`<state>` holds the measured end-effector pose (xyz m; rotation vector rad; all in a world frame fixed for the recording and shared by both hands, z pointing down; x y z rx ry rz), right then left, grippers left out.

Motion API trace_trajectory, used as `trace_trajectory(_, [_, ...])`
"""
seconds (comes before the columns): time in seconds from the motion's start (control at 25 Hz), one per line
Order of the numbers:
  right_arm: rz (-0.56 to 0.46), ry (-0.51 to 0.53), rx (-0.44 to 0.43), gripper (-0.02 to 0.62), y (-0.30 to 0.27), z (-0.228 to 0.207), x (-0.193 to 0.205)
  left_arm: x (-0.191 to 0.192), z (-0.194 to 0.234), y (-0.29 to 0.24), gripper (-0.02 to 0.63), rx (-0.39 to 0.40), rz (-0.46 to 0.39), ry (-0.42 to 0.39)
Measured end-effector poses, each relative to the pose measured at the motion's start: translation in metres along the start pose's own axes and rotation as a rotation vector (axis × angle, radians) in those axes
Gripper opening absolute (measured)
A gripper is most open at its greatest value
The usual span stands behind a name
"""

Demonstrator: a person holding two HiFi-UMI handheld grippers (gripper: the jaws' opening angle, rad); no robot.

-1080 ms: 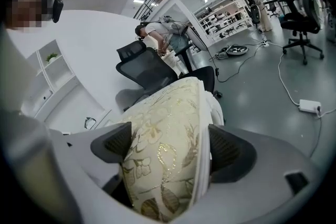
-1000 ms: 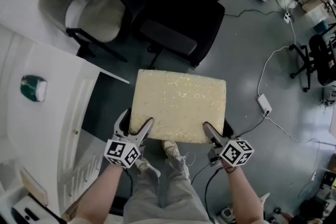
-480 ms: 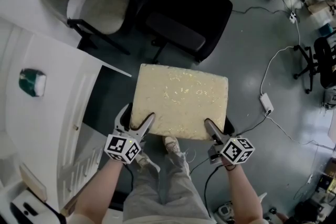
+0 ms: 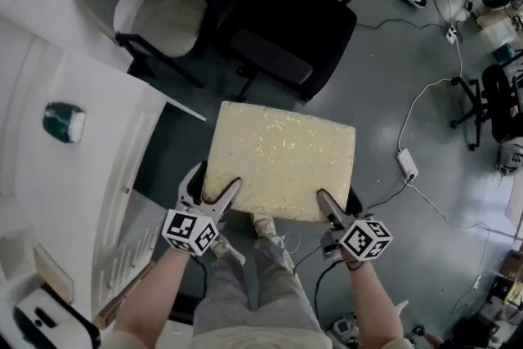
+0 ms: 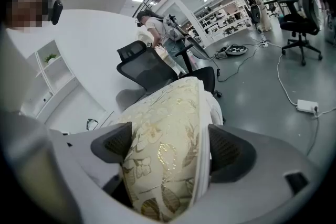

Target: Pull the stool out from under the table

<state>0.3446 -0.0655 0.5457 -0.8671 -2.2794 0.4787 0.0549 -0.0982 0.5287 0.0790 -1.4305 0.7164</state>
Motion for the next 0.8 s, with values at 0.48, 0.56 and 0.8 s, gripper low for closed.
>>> trace_trajectory(0.48, [0.020, 0.020, -0.011, 0.472, 0.013, 0.006, -0.005, -0.005, -0.013, 0.014, 0.411, -0.030, -0.001, 0.015])
trace_trajectory(0.56, [0.019, 0.022, -0.014, 0.471, 0.015, 0.007, -0.005, -0.006, -0.014, 0.016, 0.411, -0.033, -0.005, 0.014])
trace_trajectory(0.8, [0.016, 0.015, -0.007, 0.472, 0.026, 0.010, -0.002, -0.010, -0.019, 0.024, 0.411, -0.027, 0.003, 0.007])
Point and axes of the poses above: the fingertips, and each gripper's own axes: y backward along the fingers, z to its left, x out of its underside, the point moved 1 cm from there along y, backward along the fingers, and after that the axes turned 14 degrees about -y, right-handed, at the moved point
